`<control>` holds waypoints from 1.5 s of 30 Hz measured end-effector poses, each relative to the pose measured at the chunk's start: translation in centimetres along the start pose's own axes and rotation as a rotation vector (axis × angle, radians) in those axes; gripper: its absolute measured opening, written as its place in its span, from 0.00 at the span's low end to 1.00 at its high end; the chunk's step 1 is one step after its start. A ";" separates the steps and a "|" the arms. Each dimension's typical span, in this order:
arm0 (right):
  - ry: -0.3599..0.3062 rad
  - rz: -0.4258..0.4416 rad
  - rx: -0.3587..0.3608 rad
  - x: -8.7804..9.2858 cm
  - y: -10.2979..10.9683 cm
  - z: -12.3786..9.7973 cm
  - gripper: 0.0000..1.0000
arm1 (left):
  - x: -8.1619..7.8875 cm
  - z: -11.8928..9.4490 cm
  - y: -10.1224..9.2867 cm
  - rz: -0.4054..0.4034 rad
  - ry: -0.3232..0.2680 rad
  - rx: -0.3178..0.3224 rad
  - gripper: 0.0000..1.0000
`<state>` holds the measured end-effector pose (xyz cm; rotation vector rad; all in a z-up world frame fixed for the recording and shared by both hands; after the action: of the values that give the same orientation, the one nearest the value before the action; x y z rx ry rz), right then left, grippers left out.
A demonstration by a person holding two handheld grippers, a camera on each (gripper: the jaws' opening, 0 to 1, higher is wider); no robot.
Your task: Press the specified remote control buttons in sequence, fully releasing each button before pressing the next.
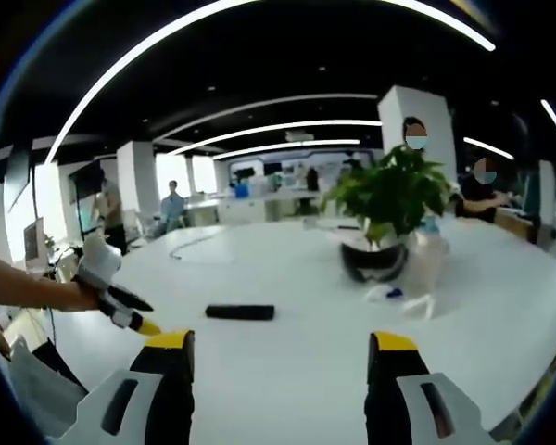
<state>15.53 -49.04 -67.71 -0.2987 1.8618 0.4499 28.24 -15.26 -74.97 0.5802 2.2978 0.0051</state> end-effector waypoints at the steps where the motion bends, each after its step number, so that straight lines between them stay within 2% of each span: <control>1: -0.001 -0.001 -0.001 0.0 0.0 0.0 0.75 | 0.3 -0.7 -0.1 -0.044 -0.010 0.005 0.56; 5: 0.007 -0.011 -0.005 0.0 0.1 0.0 0.76 | 1.1 -2.8 -0.2 -0.143 -0.057 0.000 0.59; 8: 0.012 -0.013 -0.008 -0.1 0.2 0.0 0.76 | 2.0 -4.8 -0.3 -0.189 -0.095 -0.014 0.59; 12: 0.011 -0.018 -0.004 -0.2 0.2 -0.1 0.76 | 2.7 -6.8 -0.3 -0.210 -0.153 -0.059 0.60; 14: 0.026 -0.054 0.017 -0.2 -0.1 -0.3 0.76 | 3.2 -7.9 -0.4 -0.211 -0.166 -0.075 0.61; 17: 0.023 -0.031 0.023 0.0 -0.4 -0.6 0.76 | 3.6 -9.2 -0.6 -0.221 -0.211 -0.115 0.64; 21: 0.028 -0.027 0.049 0.1 -0.7 -0.9 0.77 | 4.2 -10.8 -1.0 -0.249 -0.256 -0.158 0.74; 25: 0.030 0.004 0.071 0.5 -1.1 -1.2 0.80 | 4.8 -12.0 -1.2 -0.225 -0.294 -0.223 0.79; 32: 0.026 -0.010 0.103 0.7 -1.1 -1.0 0.96 | 6.0 -13.4 -0.4 -0.315 -0.394 -0.321 0.96; 33: 0.029 -0.018 0.106 0.8 -1.1 -0.9 0.98 | 6.3 -13.4 -0.4 -0.346 -0.402 -0.331 0.99; 37: 0.048 -0.045 0.104 0.9 -1.0 -0.8 0.99 | 7.3 -13.5 -0.4 -0.401 -0.397 -0.362 1.00; 40: 0.073 -0.064 0.108 1.1 -0.9 -0.7 0.99 | 7.8 -13.1 -0.4 -0.392 -0.374 -0.396 1.00; 43: 0.069 -0.076 0.103 1.1 -0.7 -0.7 0.99 | 7.9 -12.8 -0.2 -0.352 -0.360 -0.440 1.00; 45: 0.081 -0.082 0.103 1.2 -0.7 -0.6 0.99 | 7.8 -13.1 -0.4 -0.351 -0.367 -0.447 1.00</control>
<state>14.97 -49.90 -68.77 -0.3268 1.9364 0.2889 14.45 -10.27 -70.91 -0.0535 1.9238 0.2188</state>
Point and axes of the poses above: the point that each gripper's makers call its tool centre point, and the gripper's own axes: z roughly forward along the fingers, y roughly to its left, x roughly out of its underside, the point moved 10 cm from there along -z, roughly backward along the fingers, and after that the axes turned 13 degrees about -x, right-handed, at the moved point
